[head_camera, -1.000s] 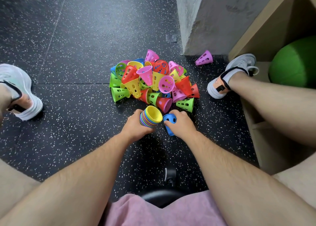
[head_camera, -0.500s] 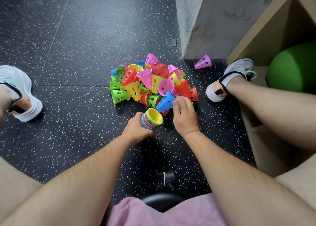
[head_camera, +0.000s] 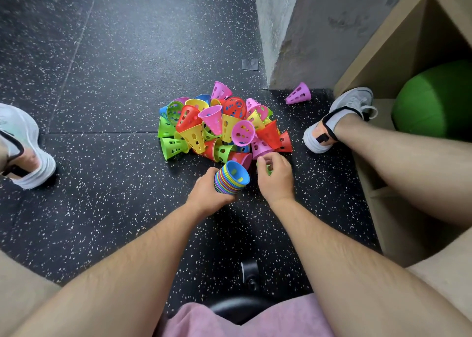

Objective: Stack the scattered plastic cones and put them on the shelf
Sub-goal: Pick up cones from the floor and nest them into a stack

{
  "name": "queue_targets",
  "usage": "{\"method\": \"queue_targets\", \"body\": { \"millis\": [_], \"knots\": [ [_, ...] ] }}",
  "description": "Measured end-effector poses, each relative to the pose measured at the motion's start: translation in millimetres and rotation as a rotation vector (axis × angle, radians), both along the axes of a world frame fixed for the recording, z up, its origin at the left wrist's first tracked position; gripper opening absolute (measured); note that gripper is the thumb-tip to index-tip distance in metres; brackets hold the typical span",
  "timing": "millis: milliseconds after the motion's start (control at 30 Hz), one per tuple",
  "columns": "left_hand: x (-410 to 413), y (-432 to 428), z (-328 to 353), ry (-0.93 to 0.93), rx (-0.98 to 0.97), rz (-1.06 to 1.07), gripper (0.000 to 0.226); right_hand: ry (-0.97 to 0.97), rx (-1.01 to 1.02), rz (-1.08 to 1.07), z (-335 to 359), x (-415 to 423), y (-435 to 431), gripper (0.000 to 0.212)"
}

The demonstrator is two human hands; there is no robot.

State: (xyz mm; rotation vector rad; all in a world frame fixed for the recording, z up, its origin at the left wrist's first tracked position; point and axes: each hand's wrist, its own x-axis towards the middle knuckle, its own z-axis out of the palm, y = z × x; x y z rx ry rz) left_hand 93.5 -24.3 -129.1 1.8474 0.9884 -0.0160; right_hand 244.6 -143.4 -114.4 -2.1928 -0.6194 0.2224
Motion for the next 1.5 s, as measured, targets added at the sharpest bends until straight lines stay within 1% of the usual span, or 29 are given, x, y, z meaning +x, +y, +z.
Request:
{"method": "queue_targets", "body": {
  "millis": [33, 67, 167, 233, 300, 400, 467, 533, 600, 667, 733, 767, 933, 1000, 1100, 1233, 1300, 1367, 1433, 1500],
  "knots": [
    [2, -1, 0, -0.004, -0.006, -0.011, 0.059, 0.003, -0.041, -0.060, -2, 5, -2, 0.013],
    [3, -2, 1, -0.009, -0.014, -0.021, 0.060, 0.024, -0.100, -0.111, -4, 11, -3, 0.017],
    [8, -4, 1, -0.015, -0.023, -0.041, 0.062, 0.138, -0.290, -0.233, -5, 24, -5, 0.044],
    [10, -4, -1, -0.012, -0.018, -0.051, 0.063, 0.209, -0.374, -0.281, -8, 31, -3, 0.056],
    [12, -4, -3, -0.011, -0.015, -0.061, 0.063, 0.244, -0.423, -0.276, -14, 35, 0, 0.049],
    [12, -4, -4, -0.003, -0.008, -0.060, 0.064, 0.259, -0.469, -0.232, -23, 33, 1, 0.025],
    [11, -4, -5, 0.002, -0.007, -0.058, 0.064, 0.227, -0.452, -0.216, -23, 29, -1, 0.017],
    [10, -4, -6, 0.005, -0.008, -0.053, 0.064, 0.125, -0.348, -0.211, -19, 25, -5, 0.016],
    [8, -4, -5, 0.004, -0.013, -0.040, 0.062, 0.011, -0.193, -0.205, -13, 21, -10, 0.018],
    [7, -4, -5, 0.012, -0.013, -0.033, 0.060, -0.061, -0.036, -0.161, -9, 19, -13, 0.020],
    [6, -4, -4, 0.020, -0.012, -0.030, 0.059, -0.121, 0.049, -0.064, -7, 17, -13, 0.026],
    [5, -4, -3, 0.022, -0.012, -0.025, 0.059, -0.143, 0.058, -0.010, -7, 15, -12, 0.029],
    [3, -2, 0, 0.033, -0.001, 0.017, 0.058, -0.148, -0.033, 0.237, -8, -1, -6, 0.035],
    [3, -1, 0, 0.026, -0.005, 0.056, 0.056, -0.093, -0.054, 0.344, -8, -9, -5, 0.037],
    [-1, 2, -2, 0.031, 0.007, 0.098, 0.054, 0.049, -0.092, 0.415, 2, -15, 1, 0.028],
    [-4, 7, -7, 0.035, 0.001, 0.134, 0.054, 0.065, -0.165, 0.479, 15, -12, 14, 0.024],
    [-4, 8, -9, 0.025, -0.005, 0.153, 0.057, 0.013, -0.159, 0.441, 17, -9, 19, 0.026],
    [-4, 9, -7, 0.016, -0.015, 0.157, 0.060, -0.114, -0.178, 0.375, 18, -3, 24, 0.029],
    [-4, 11, -6, 0.005, -0.031, 0.158, 0.064, -0.233, -0.278, 0.319, 21, 4, 29, 0.036],
    [-5, 12, -5, 0.001, -0.032, 0.156, 0.069, -0.285, -0.376, 0.312, 22, 10, 34, 0.045]
  ]
}}
